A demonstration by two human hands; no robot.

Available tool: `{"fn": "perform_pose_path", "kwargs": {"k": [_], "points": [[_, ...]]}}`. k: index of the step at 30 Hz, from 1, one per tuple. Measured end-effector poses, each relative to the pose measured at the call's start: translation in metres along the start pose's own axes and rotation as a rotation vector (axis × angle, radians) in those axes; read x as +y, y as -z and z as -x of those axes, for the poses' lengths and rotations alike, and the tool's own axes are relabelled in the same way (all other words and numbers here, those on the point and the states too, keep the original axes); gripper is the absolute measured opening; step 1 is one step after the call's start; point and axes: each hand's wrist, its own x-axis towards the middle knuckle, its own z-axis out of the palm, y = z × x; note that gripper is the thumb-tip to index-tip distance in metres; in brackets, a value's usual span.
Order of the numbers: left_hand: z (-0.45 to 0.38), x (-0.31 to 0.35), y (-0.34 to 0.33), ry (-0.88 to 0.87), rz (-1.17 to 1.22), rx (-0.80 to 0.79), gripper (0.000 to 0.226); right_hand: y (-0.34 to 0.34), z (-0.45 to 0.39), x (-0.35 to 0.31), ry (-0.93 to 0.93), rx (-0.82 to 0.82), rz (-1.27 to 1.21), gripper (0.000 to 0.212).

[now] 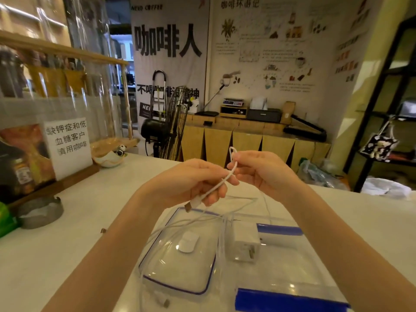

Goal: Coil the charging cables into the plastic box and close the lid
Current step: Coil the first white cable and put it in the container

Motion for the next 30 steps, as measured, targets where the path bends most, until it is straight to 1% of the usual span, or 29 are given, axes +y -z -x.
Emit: {"fn": "perform_pose_path", "kwargs": {"k": [2, 4, 6, 7, 9, 11, 13, 16, 17, 18, 20, 21, 22, 24, 26, 30], "points": [[-0.009, 0.005, -0.012, 0.029, 0.044, -0.048, 0.033, 0.001, 0.001, 0.002, 0.052, 0.036, 0.009, 0.025], [-0.017, 0.008, -0.021, 0.030, -0.008, -0.039, 0.029, 0.003, 0.001, 0.002, 0.095, 0.065, -0.003, 0.029], [-0.022, 0.010, -0.026, 0.009, -0.011, -0.033, 0.025, 0.007, -0.001, 0.000, 0.141, 0.087, 0.021, 0.022], [-0.024, 0.012, -0.028, 0.003, 0.038, -0.038, 0.024, 0.008, -0.002, -0.001, 0.162, 0.096, 0.027, 0.017], [-0.024, 0.017, -0.028, -0.025, 0.193, -0.079, 0.023, 0.008, -0.003, -0.003, 0.198, 0.092, 0.042, 0.017], [-0.024, 0.019, -0.026, -0.087, 0.290, -0.100, 0.029, 0.006, -0.006, 0.000, 0.238, 0.045, 0.153, 0.017], [-0.022, 0.020, -0.024, -0.157, 0.351, -0.108, 0.031, -0.003, -0.007, 0.005, 0.307, -0.029, 0.333, 0.018], [-0.020, 0.020, -0.018, -0.278, 0.569, -0.110, 0.029, -0.014, -0.014, 0.027, 0.389, -0.121, 0.656, 0.022], [-0.021, 0.019, -0.015, -0.321, 0.627, -0.084, 0.028, -0.016, -0.014, 0.034, 0.387, -0.178, 0.739, 0.024], [-0.022, 0.019, -0.011, -0.354, 0.667, -0.038, 0.028, -0.018, -0.012, 0.039, 0.340, -0.249, 0.793, 0.023], [-0.025, 0.015, -0.001, -0.383, 0.718, 0.075, 0.029, -0.020, -0.003, 0.045, 0.177, -0.367, 0.849, 0.024], [-0.026, 0.013, 0.004, -0.388, 0.724, 0.127, 0.030, -0.020, 0.000, 0.047, 0.120, -0.402, 0.858, 0.025], [-0.028, 0.010, 0.009, -0.385, 0.726, 0.171, 0.030, -0.021, 0.003, 0.048, 0.108, -0.418, 0.888, 0.024], [-0.032, 0.004, 0.015, -0.376, 0.740, 0.225, 0.033, -0.022, 0.007, 0.047, 0.141, -0.425, 0.973, 0.023], [-0.037, -0.002, 0.016, -0.391, 0.733, 0.247, 0.033, -0.023, 0.009, 0.049, 0.213, -0.405, 1.066, 0.023], [-0.045, -0.008, 0.017, -0.481, 0.616, 0.319, 0.028, -0.027, 0.008, 0.046, 0.472, -0.274, 1.237, 0.031]]}}
